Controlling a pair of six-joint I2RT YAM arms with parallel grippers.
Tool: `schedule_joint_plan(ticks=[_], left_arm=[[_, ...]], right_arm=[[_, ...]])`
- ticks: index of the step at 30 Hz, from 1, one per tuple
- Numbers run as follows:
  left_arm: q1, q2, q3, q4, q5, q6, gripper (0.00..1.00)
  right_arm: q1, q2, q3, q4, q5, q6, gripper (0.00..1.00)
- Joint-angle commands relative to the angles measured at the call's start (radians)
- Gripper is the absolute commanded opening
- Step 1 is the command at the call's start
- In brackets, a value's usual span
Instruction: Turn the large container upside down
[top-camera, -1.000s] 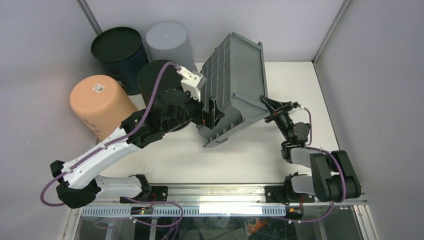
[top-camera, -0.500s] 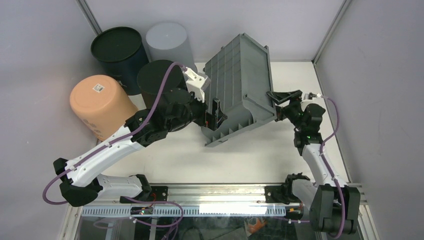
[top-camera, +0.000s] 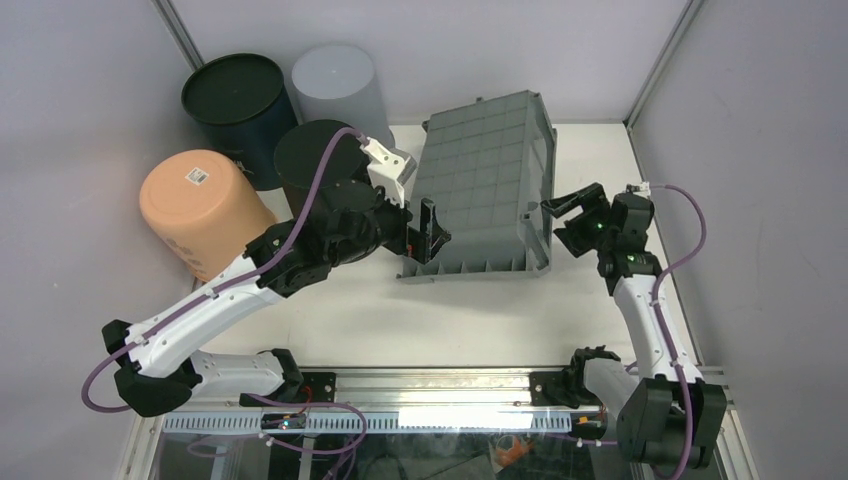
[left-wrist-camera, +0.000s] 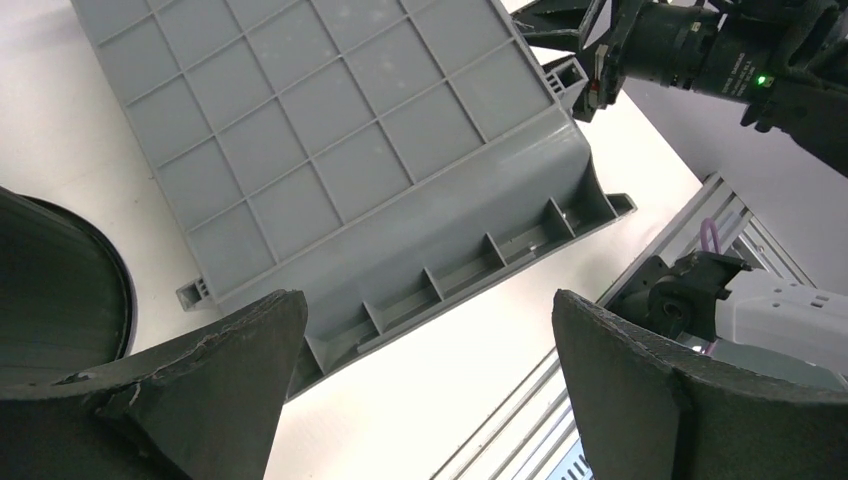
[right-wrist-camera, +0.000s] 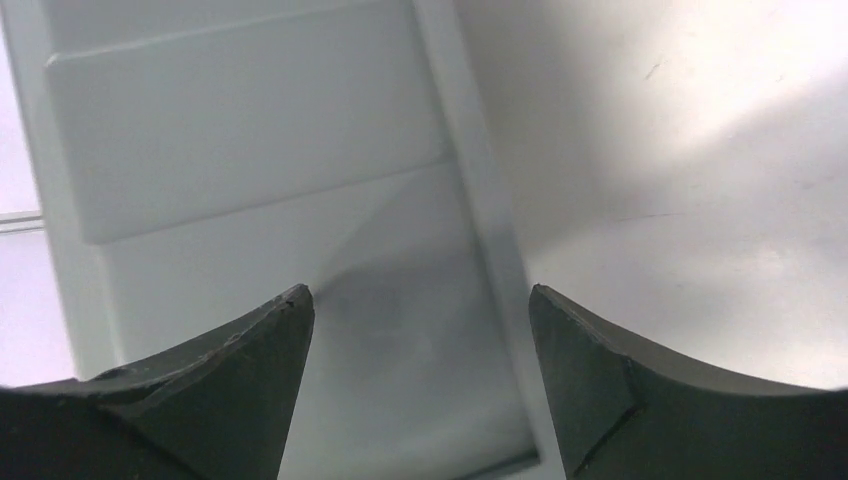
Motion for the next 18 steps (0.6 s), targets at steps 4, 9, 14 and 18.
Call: schedule_joint_plan(ticks=[4,9,14,18], left_arm=[[0.008,-0.037,-0.011,0.046,-0.004,0.023,0.99],[0.008,-0.035,-0.009,0.046,-0.018,0.021,0.99],[0.008,-0.033,0.0,0.055,-0.031,0.003,0.99],[0.008,-0.053,-0.011,0.102,-0.088,-0.027,0.99]], right_arm=[[-0.007,-0.003,0.188,-0.192,0.193,-0.258,0.84],[-0.007,0.024,0.325,-0.318,0.307,-0.391,0.92],[-0.006,0.067,0.48,-0.451,0.42,-0.498,1.0],[-0.006,0.12,0.635,-0.596,0.502,-0.549,0.99]])
